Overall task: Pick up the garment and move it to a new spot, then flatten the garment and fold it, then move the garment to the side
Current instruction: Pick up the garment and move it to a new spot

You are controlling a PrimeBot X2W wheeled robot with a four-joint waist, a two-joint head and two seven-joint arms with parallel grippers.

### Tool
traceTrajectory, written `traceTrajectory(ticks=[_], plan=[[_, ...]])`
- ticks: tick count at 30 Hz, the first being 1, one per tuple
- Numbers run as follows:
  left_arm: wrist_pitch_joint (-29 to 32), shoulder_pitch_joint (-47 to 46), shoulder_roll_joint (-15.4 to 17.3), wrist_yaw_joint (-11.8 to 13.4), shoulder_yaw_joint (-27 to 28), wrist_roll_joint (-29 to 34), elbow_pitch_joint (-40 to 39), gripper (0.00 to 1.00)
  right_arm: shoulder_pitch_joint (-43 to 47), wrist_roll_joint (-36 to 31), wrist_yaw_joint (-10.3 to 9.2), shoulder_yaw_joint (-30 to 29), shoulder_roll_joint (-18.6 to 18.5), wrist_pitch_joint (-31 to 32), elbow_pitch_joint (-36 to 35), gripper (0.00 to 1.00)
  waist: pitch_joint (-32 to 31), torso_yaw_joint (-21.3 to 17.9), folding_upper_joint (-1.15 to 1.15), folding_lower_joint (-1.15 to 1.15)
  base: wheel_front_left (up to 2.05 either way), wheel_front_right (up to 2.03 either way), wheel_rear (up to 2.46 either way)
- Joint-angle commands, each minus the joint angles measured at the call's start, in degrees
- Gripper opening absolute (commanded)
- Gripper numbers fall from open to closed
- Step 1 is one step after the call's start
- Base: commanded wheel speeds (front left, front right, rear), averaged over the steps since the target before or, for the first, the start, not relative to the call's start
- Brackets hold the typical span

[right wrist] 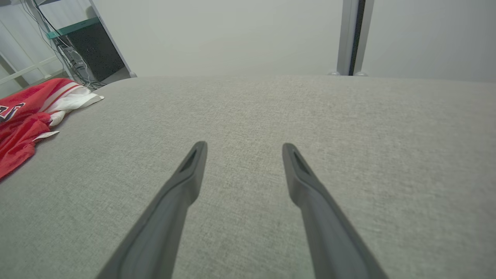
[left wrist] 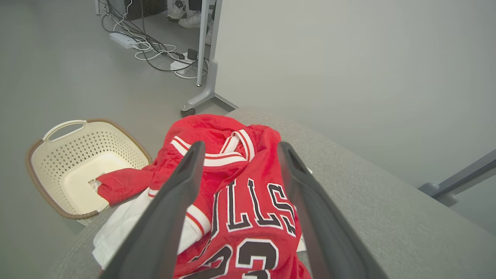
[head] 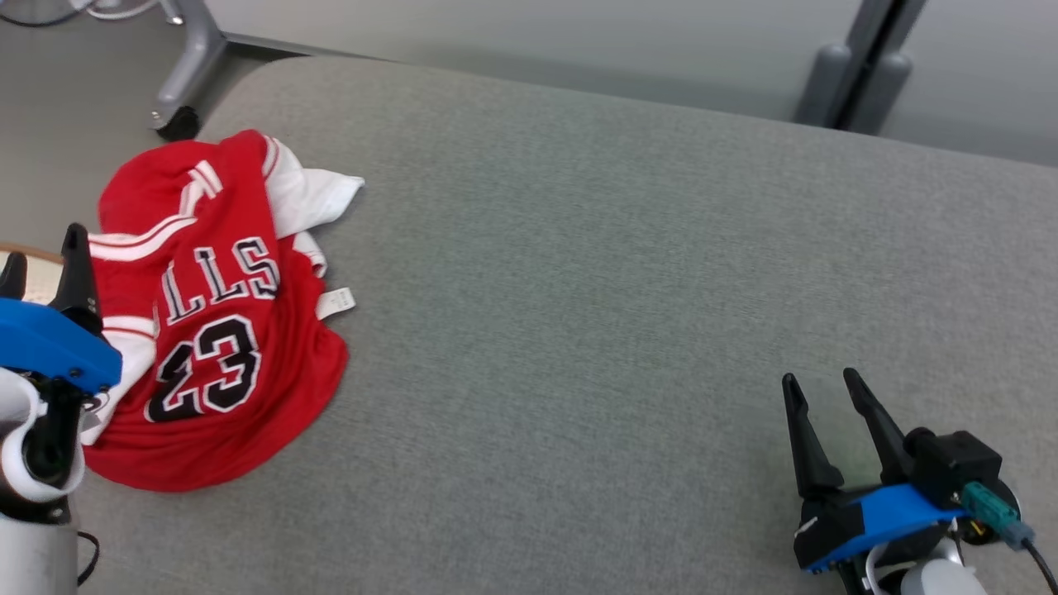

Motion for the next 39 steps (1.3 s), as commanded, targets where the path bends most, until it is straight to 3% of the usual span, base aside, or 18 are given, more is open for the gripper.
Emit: traceTrajectory(ticks=[1,5,16,17,18,19,20,26,30,39], plan=[[1.72,-1.52,1.15,-0.38,0.20,-0.78,2.32,1.00,-0.77,-0.46,0.01,0.09,-0.27,0.19,-0.86,1.00,0.78,-1.74,0.00,-0.01,0.00,0.00,0.00],[5.88,-3.52,2.63,-0.66,0.34,-2.41,8.04,1.00,-1.55,-0.70,0.01,-0.10,-0.27,0.29,-2.60,1.00,3.28,-5.18,0.00,-0.01,0.00,0.00,0.00],[11.45,-1.12,6.18,3.56,0.73,-1.20,16.29,1.00,-2.50,1.22,0.01,-0.04,-0.27,0.81,-4.55,1.00,8.19,-12.61,0.00,-0.01,0.00,0.00,0.00],[13.03,-0.74,5.77,3.56,0.61,-1.97,16.82,0.91,-2.47,1.36,0.01,-0.12,-0.27,0.70,-4.44,1.00,8.23,-12.91,0.00,-0.01,0.00,0.00,0.00],[13.86,-0.67,5.92,3.46,0.70,-2.27,17.14,0.48,-2.47,1.64,0.01,-0.09,-0.28,0.62,-4.26,1.00,8.21,-13.21,0.00,-0.01,0.00,0.00,0.00],[14.33,-0.69,6.26,3.43,0.80,-2.52,17.21,0.18,-2.48,1.73,0.01,-0.06,-0.27,0.51,-4.12,1.00,8.14,-13.40,0.00,-0.01,0.00,0.00,0.00],[15.01,-0.45,6.30,3.37,0.68,-2.81,17.49,0.00,-2.52,1.88,0.01,-0.03,-0.27,0.38,-3.94,1.00,7.98,-13.59,0.00,-0.01,0.00,0.00,0.00],[15.17,-1.31,7.55,2.58,0.57,-2.93,14.92,0.00,-2.68,3.58,0.01,0.31,-0.28,-0.54,-2.25,1.00,5.46,-13.58,0.00,-0.01,0.00,0.00,0.00],[14.20,-2.90,10.23,1.87,0.23,-1.19,10.74,0.00,-2.06,4.74,0.01,1.02,-0.28,-1.26,-0.53,1.00,2.02,-13.28,0.00,-0.01,0.00,0.00,0.00],[17.24,-8.82,15.42,-0.32,-2.10,0.97,-3.33,0.00,-0.37,9.07,0.01,2.52,-0.28,-3.49,4.30,1.00,-7.09,-15.17,0.00,-0.01,0.00,0.00,0.00]])
